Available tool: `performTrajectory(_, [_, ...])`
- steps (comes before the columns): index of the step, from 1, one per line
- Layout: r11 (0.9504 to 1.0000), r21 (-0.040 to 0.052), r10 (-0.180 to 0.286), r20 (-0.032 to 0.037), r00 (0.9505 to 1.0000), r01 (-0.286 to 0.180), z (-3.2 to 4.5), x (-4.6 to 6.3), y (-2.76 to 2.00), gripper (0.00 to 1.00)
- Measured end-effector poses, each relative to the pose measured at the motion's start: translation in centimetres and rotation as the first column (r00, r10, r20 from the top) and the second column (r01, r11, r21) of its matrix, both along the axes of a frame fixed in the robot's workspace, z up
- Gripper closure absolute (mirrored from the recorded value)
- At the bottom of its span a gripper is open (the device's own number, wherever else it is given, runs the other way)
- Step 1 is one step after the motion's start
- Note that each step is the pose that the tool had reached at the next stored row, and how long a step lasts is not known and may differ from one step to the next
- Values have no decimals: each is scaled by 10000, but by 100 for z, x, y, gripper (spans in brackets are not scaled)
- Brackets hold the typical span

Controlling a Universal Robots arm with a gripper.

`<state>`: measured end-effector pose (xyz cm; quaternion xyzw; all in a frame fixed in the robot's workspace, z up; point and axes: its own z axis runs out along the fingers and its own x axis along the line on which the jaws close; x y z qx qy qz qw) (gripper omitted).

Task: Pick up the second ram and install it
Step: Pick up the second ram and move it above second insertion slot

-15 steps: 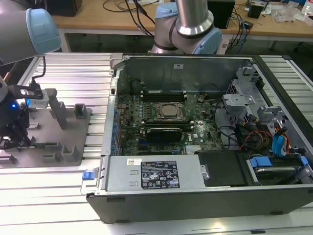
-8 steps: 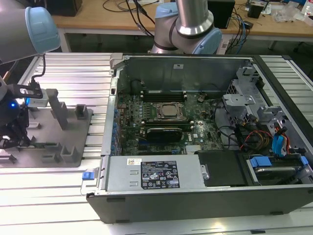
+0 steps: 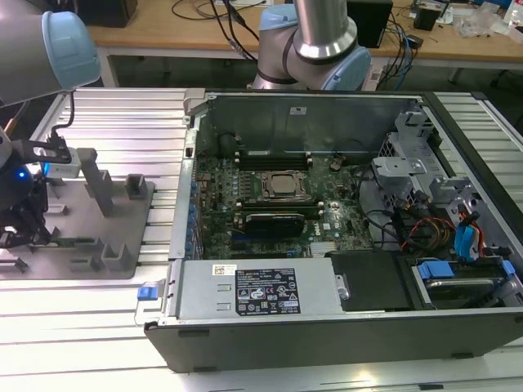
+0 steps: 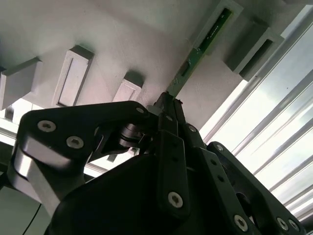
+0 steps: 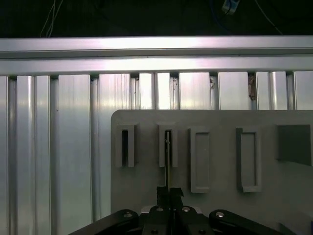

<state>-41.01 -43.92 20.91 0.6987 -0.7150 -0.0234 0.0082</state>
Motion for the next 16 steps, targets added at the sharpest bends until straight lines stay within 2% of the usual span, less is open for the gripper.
performTrajectory(8, [10000, 0, 0, 3, 10000, 0, 118, 0, 0, 91])
performTrajectory(14, [10000, 0, 0, 5, 10000, 0, 357, 0, 0, 91])
performTrajectory(16, [10000, 0, 0, 5, 10000, 0, 473, 0, 0, 91])
